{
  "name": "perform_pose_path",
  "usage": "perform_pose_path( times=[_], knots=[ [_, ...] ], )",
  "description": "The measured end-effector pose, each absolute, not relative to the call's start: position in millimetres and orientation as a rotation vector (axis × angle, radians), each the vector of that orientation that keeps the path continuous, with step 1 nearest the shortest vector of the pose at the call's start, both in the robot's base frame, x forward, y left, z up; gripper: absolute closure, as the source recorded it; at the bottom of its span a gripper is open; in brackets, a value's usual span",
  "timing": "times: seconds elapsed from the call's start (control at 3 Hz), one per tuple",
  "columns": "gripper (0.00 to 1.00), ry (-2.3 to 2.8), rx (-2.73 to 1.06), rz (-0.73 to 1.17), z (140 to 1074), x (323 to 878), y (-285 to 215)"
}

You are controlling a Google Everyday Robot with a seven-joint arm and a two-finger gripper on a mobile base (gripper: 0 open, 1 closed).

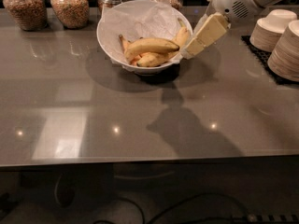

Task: Pick banana from white bowl

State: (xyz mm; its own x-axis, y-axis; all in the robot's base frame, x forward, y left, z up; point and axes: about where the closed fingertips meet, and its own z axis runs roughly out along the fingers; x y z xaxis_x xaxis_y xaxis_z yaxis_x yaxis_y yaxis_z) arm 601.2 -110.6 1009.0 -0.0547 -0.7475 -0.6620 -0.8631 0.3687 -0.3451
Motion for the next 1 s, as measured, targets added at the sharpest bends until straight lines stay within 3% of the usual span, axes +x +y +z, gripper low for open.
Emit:
perform_pose_path(
  times=[1.0],
  knots=[
    [0.00, 1.755, -1.389, 0.333, 989.3, 655.9, -27.8]
  ],
)
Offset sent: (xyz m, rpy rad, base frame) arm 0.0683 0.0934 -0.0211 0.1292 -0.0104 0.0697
